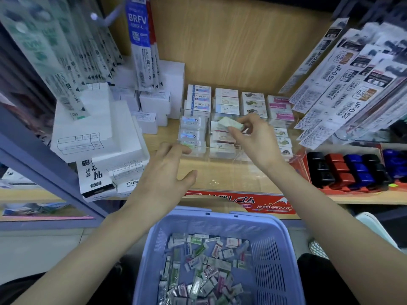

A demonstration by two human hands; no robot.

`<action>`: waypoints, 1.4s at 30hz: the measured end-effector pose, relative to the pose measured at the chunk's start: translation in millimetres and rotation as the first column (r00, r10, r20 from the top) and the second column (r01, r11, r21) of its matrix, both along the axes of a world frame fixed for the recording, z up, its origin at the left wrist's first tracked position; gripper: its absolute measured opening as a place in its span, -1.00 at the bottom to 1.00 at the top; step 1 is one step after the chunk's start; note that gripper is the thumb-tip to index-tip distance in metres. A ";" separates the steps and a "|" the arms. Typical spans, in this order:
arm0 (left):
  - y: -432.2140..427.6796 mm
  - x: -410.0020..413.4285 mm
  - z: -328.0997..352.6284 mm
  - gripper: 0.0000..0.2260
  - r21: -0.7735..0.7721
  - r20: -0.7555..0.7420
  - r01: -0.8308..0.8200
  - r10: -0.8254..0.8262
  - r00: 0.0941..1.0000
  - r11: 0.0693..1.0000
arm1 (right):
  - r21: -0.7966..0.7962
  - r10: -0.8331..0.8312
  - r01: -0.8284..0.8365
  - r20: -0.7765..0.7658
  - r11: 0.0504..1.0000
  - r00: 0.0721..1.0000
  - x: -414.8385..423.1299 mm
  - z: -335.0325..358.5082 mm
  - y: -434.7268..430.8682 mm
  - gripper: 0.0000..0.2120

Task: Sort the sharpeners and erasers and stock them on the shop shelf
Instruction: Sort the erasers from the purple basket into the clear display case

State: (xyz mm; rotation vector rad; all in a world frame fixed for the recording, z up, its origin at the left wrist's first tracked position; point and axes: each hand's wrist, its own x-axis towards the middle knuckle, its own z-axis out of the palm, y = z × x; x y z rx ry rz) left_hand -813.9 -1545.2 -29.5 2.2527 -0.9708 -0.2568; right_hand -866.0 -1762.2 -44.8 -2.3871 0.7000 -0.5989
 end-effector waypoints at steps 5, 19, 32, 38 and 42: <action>-1.8 -4.4 2.0 -0.68 -0.004 -0.020 0.016 -0.016 1.000 1.000 | -0.226 -0.014 -0.031 -0.197 0.974 0.980 1.3 -11.3 7.8 -0.59; 4.5 -0.6 0.6 -0.74 -0.002 -0.014 0.029 -0.029 0.999 1.000 | -0.318 0.342 -0.571 -0.552 0.756 0.761 9.9 10.7 -40.1 -0.45; 7.0 -1.4 -4.2 -0.77 0.003 -0.026 0.047 -0.047 0.999 0.999 | -0.301 0.299 -0.578 -0.627 0.758 0.719 27.0 19.2 -25.2 -0.63; 10.4 -2.4 -10.5 -0.76 0.022 -0.004 0.060 -0.059 0.998 0.998 | -0.072 0.356 -0.469 -0.554 0.880 0.753 6.7 17.8 -22.5 -0.75; 17.9 -19.6 -22.2 -0.73 0.022 0.037 0.154 -0.155 0.987 0.988 | -0.101 0.330 -0.410 -0.440 0.906 0.836 -24.1 15.5 -5.0 -0.61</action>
